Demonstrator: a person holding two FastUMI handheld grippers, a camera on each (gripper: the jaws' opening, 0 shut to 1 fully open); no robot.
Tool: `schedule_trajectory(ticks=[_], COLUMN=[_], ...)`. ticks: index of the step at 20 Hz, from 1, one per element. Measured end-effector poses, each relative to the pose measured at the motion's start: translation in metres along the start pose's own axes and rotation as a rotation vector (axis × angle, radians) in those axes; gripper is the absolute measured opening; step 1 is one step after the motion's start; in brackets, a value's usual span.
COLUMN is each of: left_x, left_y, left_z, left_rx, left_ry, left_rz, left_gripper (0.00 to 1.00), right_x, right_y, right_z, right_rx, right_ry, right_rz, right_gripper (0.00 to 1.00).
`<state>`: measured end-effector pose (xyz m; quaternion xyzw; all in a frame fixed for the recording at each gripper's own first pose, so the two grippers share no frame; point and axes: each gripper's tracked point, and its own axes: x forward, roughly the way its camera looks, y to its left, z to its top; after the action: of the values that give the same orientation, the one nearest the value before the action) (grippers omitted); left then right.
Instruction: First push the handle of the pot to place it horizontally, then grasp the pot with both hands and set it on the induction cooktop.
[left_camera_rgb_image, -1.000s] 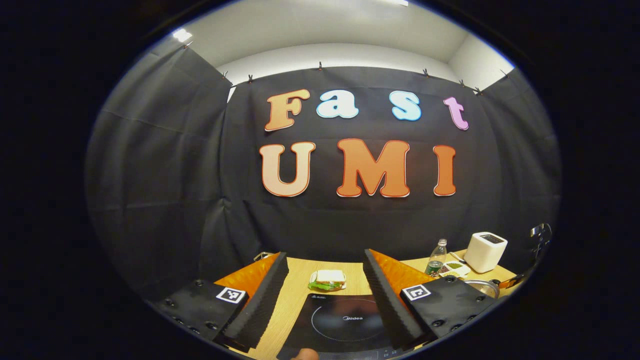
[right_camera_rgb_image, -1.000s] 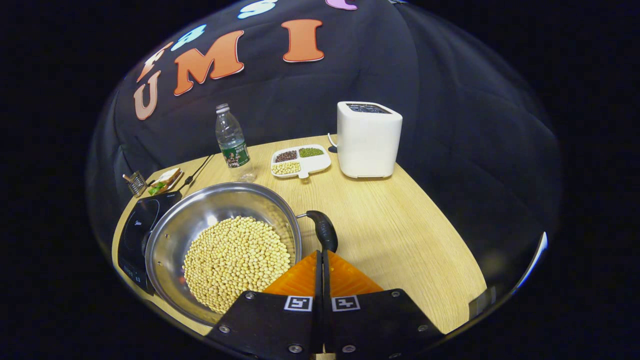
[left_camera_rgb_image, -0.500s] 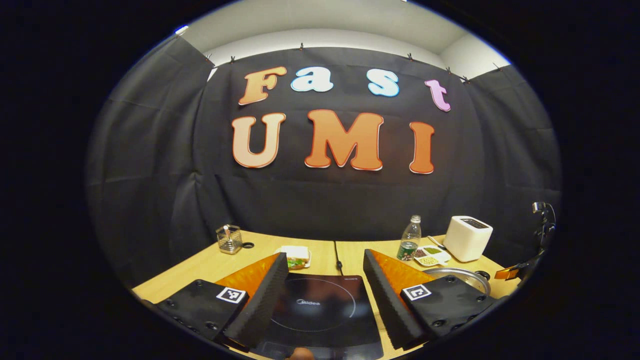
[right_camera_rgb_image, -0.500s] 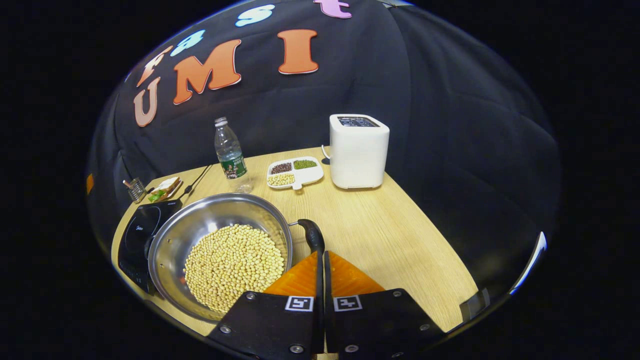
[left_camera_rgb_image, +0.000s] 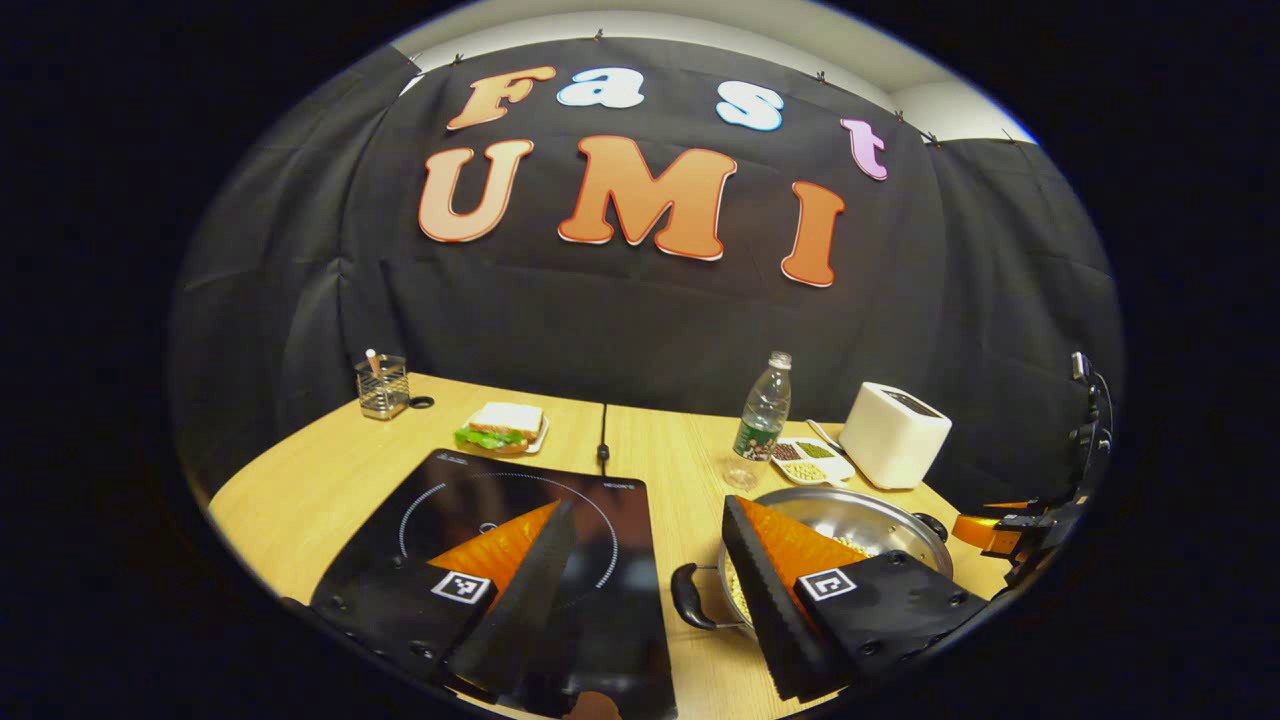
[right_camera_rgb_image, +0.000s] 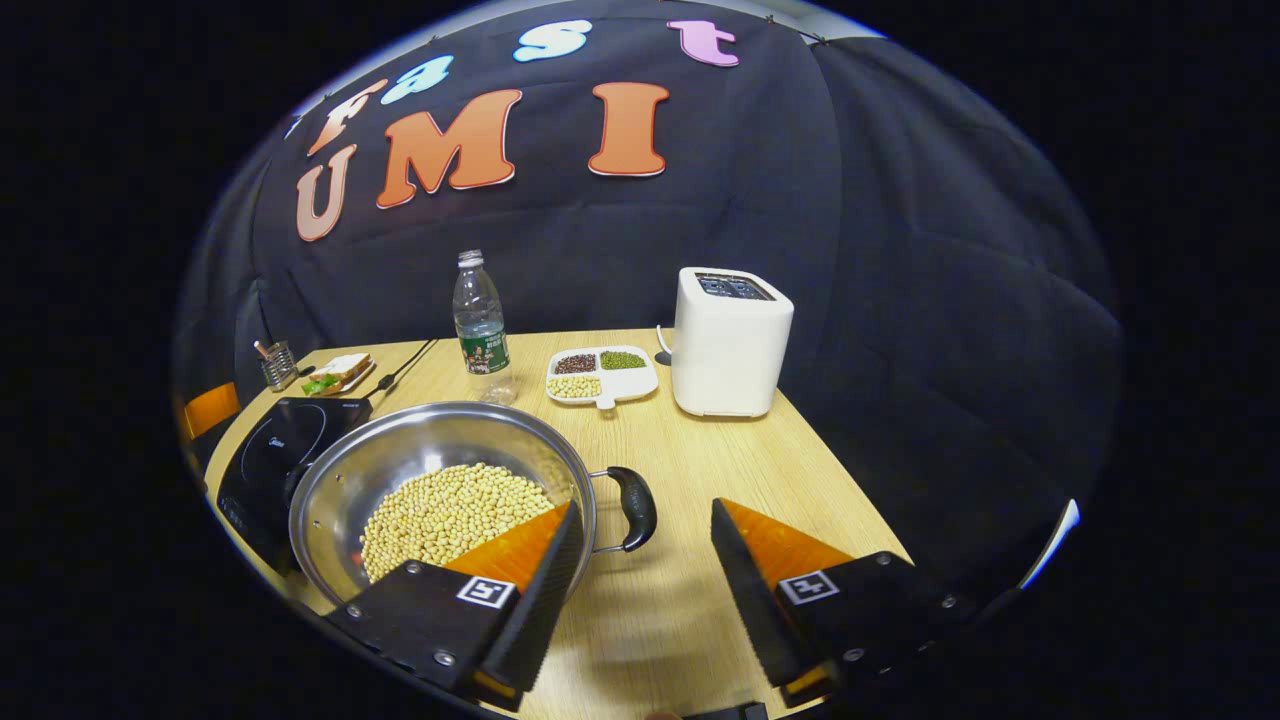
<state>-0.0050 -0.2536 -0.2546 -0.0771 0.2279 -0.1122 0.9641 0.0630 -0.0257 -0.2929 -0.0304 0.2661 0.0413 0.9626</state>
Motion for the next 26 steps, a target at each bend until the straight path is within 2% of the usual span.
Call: schedule_trajectory(ticks=[2,5,16,17,18,19,20,21,25,26], left_x=[0.006,0.015,0.041,0.042,0.043,0.043,0.045,0.046,0.052,0.054], left_y=[-0.010,-0.025,-0.036,-0.037,-0.038,-0.037,-0.036,-0.036,-0.038,-0.039], left_z=[-0.013,-0.040,-0.083,-0.086,-0.087,-0.090,-0.091,-0.095,-0.094,-0.094], left_rx=[0.017,0.004,0.016,0.017,0.022,0.030,0.034,0.027,0.025,0.020], left_ry=[0.027,0.099,0.238,0.248,0.256,0.262,0.269,0.280,0.274,0.276], left_rz=[-0.016,-0.050,-0.040,-0.041,-0.040,-0.035,-0.027,-0.023,-0.022,-0.023], left_gripper=[0.96,0.96,0.97,0.94,0.94,0.97,0.97,0.97,0.96,0.98], right_x=[0.004,0.012,0.059,0.061,0.064,0.069,0.063,0.065,0.061,0.061], right_y=[0.002,0.005,0.017,0.018,0.016,0.019,0.021,0.022,0.020,0.019], right_z=[-0.001,-0.002,-0.022,-0.023,-0.024,-0.024,-0.023,-0.025,-0.026,-0.027], right_rx=[-0.008,-0.017,-0.017,-0.014,-0.013,0.005,0.016,0.010,0.021,0.021], right_ry=[0.004,0.014,0.107,0.114,0.113,0.110,0.113,0.109,0.119,0.118], right_rz=[0.003,0.005,0.040,0.044,0.041,0.063,0.069,0.073,0.067,0.064], right_gripper=[0.94,0.94,0.94,0.93,0.88,0.84,0.74,0.67,0.61,0.60])
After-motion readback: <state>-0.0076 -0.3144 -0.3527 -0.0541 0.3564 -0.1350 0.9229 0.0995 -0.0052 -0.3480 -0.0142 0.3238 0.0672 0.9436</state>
